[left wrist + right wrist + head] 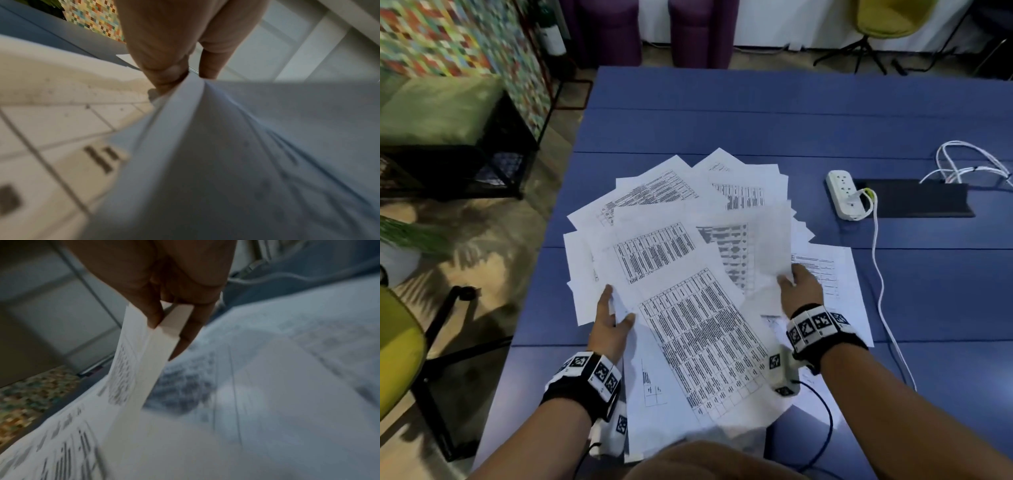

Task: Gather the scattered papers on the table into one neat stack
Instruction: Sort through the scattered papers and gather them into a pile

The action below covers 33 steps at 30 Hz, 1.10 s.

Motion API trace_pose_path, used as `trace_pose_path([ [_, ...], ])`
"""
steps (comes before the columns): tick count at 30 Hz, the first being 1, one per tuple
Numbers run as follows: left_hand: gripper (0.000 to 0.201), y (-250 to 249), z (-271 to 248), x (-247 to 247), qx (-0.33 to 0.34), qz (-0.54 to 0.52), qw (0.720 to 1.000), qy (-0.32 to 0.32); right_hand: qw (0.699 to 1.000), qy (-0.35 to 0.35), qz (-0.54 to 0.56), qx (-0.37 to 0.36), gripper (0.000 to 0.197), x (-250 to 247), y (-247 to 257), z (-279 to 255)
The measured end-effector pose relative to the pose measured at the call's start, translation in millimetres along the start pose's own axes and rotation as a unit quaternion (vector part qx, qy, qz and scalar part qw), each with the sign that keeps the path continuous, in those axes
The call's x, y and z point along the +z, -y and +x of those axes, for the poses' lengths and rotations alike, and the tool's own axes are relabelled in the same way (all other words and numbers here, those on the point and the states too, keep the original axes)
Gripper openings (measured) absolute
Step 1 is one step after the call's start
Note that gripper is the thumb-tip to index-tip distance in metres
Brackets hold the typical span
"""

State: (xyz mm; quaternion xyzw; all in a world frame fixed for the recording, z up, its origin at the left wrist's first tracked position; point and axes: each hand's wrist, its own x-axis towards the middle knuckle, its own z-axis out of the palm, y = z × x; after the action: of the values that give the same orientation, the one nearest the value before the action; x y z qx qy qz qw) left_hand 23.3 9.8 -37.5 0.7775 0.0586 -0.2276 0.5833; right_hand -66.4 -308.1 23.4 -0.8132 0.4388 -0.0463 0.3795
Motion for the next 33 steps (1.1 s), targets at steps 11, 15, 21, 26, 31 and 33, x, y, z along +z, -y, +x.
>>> trace_pose_path([
  [11,0.062,2,3,0,-0.001,-0.019,1.0,-0.007,0.926,-0.261,0.148,-0.229,0.011,-99,91,11],
  [15,0.061,1,3,-1,-0.004,-0.021,1.0,-0.003,0.898,-0.283,0.244,-0.231,0.018,-117,102,6],
  [21,0.058,-4,3,-4,0.0,-0.025,1.0,-0.001,0.933,-0.195,0.218,-0.209,0.024,-125,98,12],
  [26,0.05,-12,1,-7,-0.005,-0.003,1.0,-0.003,0.99,-0.051,0.052,-0.121,0.024,-100,61,58],
  [31,0.065,-6,10,-16,-0.068,-0.105,0.991,0.044,0.965,0.093,-0.19,-0.154,0.026,-58,60,68],
  [33,0.065,11,25,-20,-0.077,-0.124,0.988,0.046,0.94,0.137,-0.26,-0.173,0.026,-38,69,65],
])
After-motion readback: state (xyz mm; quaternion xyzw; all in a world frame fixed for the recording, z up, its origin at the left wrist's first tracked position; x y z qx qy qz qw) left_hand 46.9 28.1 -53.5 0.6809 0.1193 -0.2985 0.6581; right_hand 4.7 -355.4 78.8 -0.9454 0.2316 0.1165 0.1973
